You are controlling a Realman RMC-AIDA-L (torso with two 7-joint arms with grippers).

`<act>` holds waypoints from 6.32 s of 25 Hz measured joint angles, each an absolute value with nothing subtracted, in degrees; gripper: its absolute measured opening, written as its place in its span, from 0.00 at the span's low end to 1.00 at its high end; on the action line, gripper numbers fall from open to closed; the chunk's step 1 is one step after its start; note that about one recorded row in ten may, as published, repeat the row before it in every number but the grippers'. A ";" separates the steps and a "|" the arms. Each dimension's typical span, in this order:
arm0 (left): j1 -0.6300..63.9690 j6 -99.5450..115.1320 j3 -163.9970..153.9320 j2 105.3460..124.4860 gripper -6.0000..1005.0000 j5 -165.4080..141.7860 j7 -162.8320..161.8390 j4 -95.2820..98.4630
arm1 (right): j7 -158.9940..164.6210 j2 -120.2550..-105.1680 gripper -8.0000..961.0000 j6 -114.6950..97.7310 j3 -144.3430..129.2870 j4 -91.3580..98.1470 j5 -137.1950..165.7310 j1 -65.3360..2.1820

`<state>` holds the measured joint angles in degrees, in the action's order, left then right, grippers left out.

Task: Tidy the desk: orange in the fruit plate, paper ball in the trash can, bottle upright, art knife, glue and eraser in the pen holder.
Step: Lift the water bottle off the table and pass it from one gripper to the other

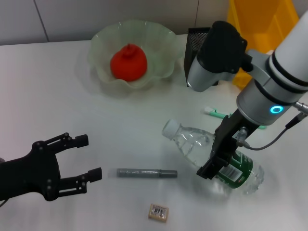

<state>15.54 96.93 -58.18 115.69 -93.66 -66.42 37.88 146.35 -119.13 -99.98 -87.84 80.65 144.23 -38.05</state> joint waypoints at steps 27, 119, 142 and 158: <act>22.42 95.95 -54.38 116.67 0.80 -93.15 -74.67 34.24 | 114.75 -119.15 0.81 -93.97 -75.66 73.12 126.16 -36.67; 26.95 95.66 -49.39 118.82 0.44 -83.22 -59.54 15.69 | 83.01 -119.62 0.80 -78.79 -73.65 41.79 105.38 -43.50; 27.39 94.71 -49.81 118.74 0.44 -83.28 -59.89 15.63 | 83.28 -119.62 0.79 -76.04 -73.78 42.86 102.46 -43.68; 27.84 94.38 -49.68 118.73 0.45 -83.60 -60.06 15.64 | 83.52 -119.61 0.79 -73.03 -76.83 43.60 101.60 -43.86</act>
